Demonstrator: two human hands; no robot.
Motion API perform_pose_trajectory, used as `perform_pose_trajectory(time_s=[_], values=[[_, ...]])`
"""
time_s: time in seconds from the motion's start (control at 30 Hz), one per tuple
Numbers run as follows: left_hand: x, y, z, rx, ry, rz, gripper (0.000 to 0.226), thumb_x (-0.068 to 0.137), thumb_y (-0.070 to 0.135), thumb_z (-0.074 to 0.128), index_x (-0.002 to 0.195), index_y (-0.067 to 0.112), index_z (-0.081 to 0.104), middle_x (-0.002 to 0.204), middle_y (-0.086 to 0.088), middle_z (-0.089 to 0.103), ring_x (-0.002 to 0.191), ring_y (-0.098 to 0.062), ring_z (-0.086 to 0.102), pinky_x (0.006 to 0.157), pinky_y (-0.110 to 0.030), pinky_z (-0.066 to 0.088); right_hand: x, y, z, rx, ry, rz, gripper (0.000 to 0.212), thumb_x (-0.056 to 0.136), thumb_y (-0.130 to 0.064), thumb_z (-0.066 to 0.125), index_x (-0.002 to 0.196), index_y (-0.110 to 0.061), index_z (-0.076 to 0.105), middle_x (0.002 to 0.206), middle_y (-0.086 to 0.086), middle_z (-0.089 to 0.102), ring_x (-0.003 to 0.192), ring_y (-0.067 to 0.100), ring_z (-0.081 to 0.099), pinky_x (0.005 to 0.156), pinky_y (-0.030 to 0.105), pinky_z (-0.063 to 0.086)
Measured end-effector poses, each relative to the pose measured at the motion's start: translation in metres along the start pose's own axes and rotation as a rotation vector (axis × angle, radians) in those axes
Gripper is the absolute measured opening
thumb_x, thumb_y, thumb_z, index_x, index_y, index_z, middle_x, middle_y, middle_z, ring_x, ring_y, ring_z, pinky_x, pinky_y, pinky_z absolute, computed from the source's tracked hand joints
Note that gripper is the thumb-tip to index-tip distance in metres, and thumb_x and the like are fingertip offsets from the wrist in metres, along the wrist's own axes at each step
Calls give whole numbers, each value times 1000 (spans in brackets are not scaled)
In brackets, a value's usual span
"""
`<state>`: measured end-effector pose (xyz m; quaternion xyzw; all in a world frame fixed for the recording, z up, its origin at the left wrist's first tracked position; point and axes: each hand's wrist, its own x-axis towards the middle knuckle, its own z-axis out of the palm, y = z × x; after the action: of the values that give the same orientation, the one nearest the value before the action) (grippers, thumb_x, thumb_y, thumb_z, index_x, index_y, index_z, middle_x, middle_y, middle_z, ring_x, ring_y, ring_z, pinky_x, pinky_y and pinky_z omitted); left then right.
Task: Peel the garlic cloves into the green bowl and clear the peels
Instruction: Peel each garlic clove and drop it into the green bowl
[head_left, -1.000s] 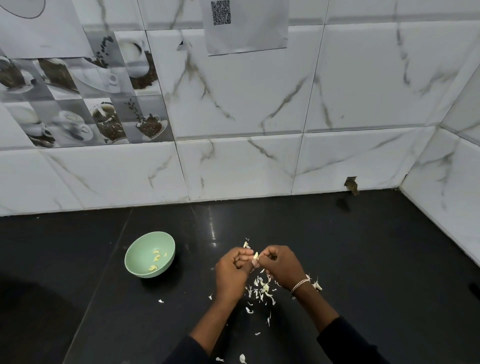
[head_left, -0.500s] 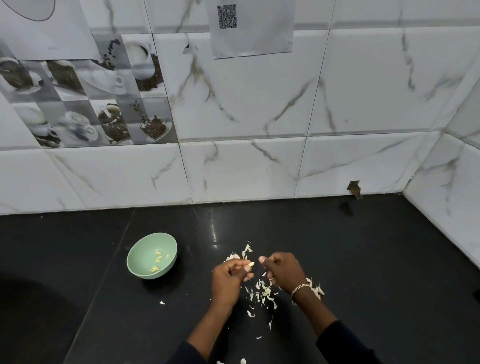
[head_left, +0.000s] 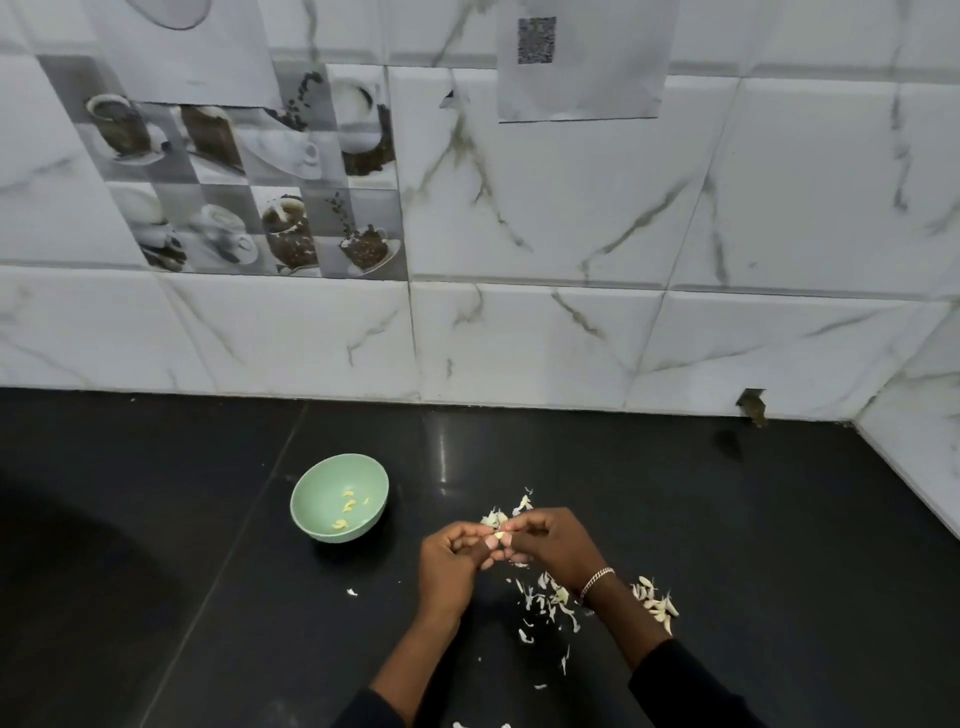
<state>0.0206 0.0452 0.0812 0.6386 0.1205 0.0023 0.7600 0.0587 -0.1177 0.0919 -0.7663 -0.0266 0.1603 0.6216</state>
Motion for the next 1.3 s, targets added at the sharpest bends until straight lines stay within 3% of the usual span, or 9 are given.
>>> perform_pose_trajectory(time_s=[0.23, 0.43, 0.53, 0.6, 0.7, 0.83, 0.97, 1.1, 1.3], values=[[6, 6, -64, -140, 267, -17, 14, 87, -3, 72, 99, 2, 69, 81, -20, 76, 70, -24, 72, 66, -27, 57, 47, -42, 70, -70, -71, -83, 6, 81, -6, 81, 80, -10, 76, 81, 21, 75, 67, 20, 70, 64, 26, 57], [-1, 1, -118, -180, 379, -45, 13, 88, 1, 73, 100, -1, 70, 80, -20, 75, 70, -25, 72, 66, -28, 56, 102, -72, 149, -235, -107, -91, 9, 81, -5, 79, 83, 1, 73, 64, 11, 69, 51, 7, 63, 53, 19, 52], [-3, 1, -140, -181, 451, -46, 10, 89, 3, 72, 99, 1, 71, 82, -18, 76, 71, -23, 73, 63, -25, 55, 126, -73, 182, -429, -123, -113, 11, 82, -7, 74, 72, -10, 71, 59, 7, 67, 44, 6, 58, 56, 23, 52], [0, 2, -155, -167, 498, -48, 9, 91, 5, 72, 99, 3, 71, 82, -16, 76, 72, -22, 74, 64, -27, 56, 144, -67, 200, -571, -125, -131, 18, 80, -8, 69, 64, -18, 68, 61, 2, 67, 55, 12, 63, 66, 29, 55], [11, 7, -172, -162, 535, -50, 9, 92, 5, 70, 100, 3, 72, 84, -14, 77, 76, -22, 75, 72, -32, 59, 163, -52, 215, -764, -109, -137, 14, 82, -14, 58, 76, -14, 71, 86, 10, 73, 87, 28, 69, 78, 32, 54], [27, 16, -186, -156, 553, -38, 10, 93, 3, 67, 102, 1, 71, 86, -16, 76, 78, -23, 75, 78, -35, 61, 169, -48, 223, -848, -129, -154, 18, 88, -14, 54, 83, -7, 69, 95, 16, 72, 92, 35, 67, 78, 34, 52], [32, 14, -187, -151, 560, -38, 10, 93, 1, 66, 103, 1, 69, 89, -20, 75, 75, -20, 74, 70, -26, 59, 169, -54, 214, -764, -111, -166, 12, 78, -9, 61, 69, -15, 67, 75, 3, 68, 77, 22, 66, 71, 26, 50], [35, 13, -173, -160, 545, -38, 10, 92, 0, 67, 102, 1, 70, 92, -20, 75, 75, -22, 75, 69, -26, 59, 150, -73, 183, -525, -54, -199, 10, 73, -11, 77, 73, -11, 67, 68, -3, 64, 61, 9, 57, 63, 23, 48], [33, 10, -126, -110, 425, -5, 12, 92, -2, 65, 101, 3, 70, 86, -18, 74, 70, -24, 73, 63, -24, 58, 70, -59, 104, -217, 10, -194, 7, 92, -13, 68, 88, -11, 74, 67, -1, 68, 52, 12, 61, 44, 23, 44]])
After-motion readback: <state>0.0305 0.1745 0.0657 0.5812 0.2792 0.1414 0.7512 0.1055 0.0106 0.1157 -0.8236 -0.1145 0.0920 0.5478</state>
